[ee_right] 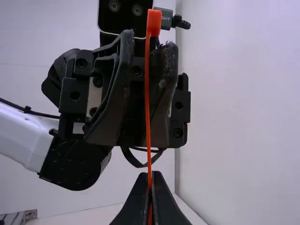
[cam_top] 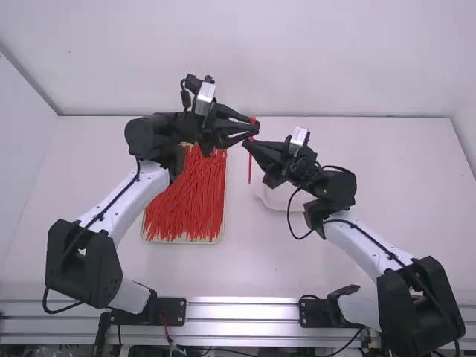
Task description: Fasten the cable tie
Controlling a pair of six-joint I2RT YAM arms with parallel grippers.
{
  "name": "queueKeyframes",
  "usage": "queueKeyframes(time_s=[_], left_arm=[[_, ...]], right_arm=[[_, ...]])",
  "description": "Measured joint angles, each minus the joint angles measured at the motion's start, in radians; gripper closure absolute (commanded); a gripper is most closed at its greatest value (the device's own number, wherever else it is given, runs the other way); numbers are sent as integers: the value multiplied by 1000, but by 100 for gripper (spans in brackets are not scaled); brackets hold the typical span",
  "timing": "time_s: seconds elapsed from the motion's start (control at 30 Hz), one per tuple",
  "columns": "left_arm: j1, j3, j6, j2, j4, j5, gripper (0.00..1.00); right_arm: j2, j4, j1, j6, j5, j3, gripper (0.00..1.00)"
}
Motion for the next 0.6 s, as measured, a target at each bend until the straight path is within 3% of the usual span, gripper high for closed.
queueKeyframes(time_s=[0.43, 0.53, 0.6], left_arm=[[0, 0, 0, 0, 0, 0, 90], [0, 0, 0, 0, 8, 6, 98], [0, 0, 0, 0, 9, 8, 98]], right_arm=[[0, 0, -15, 4, -31, 0, 100], [0, 0, -19, 4, -37, 0, 100], [0, 0, -22, 4, -38, 0, 100]])
